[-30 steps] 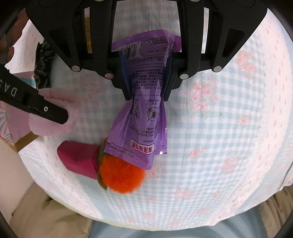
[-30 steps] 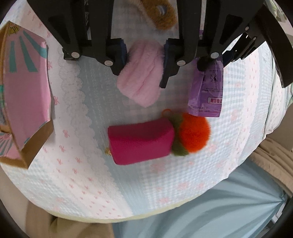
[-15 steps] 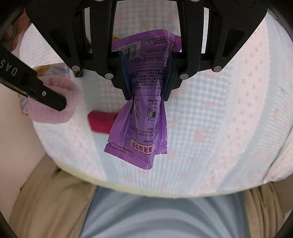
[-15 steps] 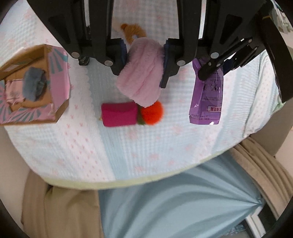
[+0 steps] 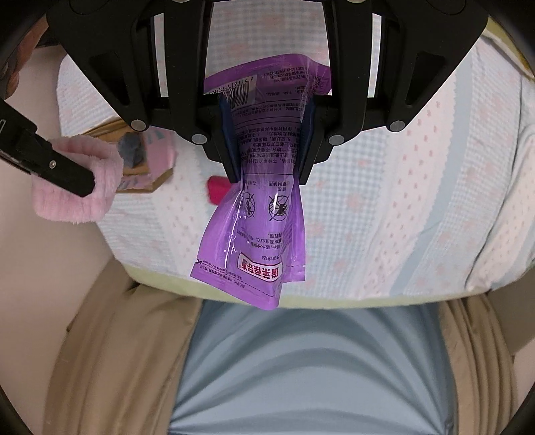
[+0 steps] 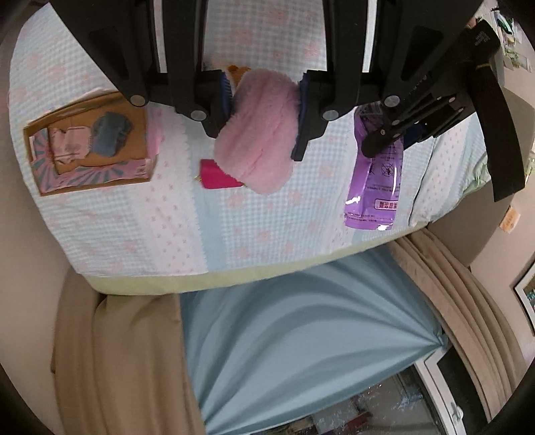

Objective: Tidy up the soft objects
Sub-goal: 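Lift the purple packet and pink scrunchie and carry both over the box, then open the left tool over the box while the right tool releases the scrunchie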

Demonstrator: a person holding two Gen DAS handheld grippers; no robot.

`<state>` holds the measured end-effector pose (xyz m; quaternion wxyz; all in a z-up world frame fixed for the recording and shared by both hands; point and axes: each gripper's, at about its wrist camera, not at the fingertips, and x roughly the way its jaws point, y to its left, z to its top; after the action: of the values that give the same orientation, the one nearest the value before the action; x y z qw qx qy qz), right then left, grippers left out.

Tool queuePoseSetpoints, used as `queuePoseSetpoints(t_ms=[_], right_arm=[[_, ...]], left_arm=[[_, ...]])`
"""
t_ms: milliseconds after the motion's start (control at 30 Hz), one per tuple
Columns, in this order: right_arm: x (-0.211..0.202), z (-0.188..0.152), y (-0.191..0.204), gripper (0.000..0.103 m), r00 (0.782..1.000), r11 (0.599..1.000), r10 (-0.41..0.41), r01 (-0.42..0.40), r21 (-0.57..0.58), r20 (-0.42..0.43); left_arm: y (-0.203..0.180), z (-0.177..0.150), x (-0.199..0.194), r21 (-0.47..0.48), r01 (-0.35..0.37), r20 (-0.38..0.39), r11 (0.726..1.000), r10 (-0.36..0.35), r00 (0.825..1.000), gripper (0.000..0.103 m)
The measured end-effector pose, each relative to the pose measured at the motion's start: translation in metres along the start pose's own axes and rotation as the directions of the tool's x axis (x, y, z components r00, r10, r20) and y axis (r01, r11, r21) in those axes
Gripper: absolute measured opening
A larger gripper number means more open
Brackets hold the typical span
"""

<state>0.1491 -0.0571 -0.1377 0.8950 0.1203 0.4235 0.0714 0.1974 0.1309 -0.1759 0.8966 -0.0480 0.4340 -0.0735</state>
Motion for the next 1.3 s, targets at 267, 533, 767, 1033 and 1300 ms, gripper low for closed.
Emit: queuePoseSetpoints(t_ms=[267,533,767,1033,1300], right_arm=[[-0.061,0.005,-0.080,0.028,1.000,1.000,-0.014,0.014,-0.019,0.019],[-0.091,0.005,-0.194,0.028,0.997,0.997,-0.073,0.073,0.016,-0.011],[-0.072,0.005,-0.284,0.028,0.990,0.991,-0.107,0.113,0.069,-0.089],[-0.010,0.006,-0.362,0.028,0.970,0.982,-0.147,0.167,0.088,-0.196],[0.058,0.004,-0.410,0.028,0.943,0.979,-0.128,0.170,0.116,-0.307]], left_arm=[[-0.104,0.001,-0.025,0.021,0.039,0.011,0.999,-0.039,0.999,0.029],[-0.235,-0.014,-0.003,0.053,0.129,-0.036,0.990,-0.127,0.991,0.029],[-0.304,-0.031,0.067,0.075,0.189,-0.158,0.979,-0.175,0.972,0.029],[-0.354,-0.044,0.159,0.182,0.170,-0.287,0.969,-0.113,0.951,0.029],[-0.390,-0.070,0.230,0.369,0.200,-0.383,0.908,-0.048,0.923,0.029]])
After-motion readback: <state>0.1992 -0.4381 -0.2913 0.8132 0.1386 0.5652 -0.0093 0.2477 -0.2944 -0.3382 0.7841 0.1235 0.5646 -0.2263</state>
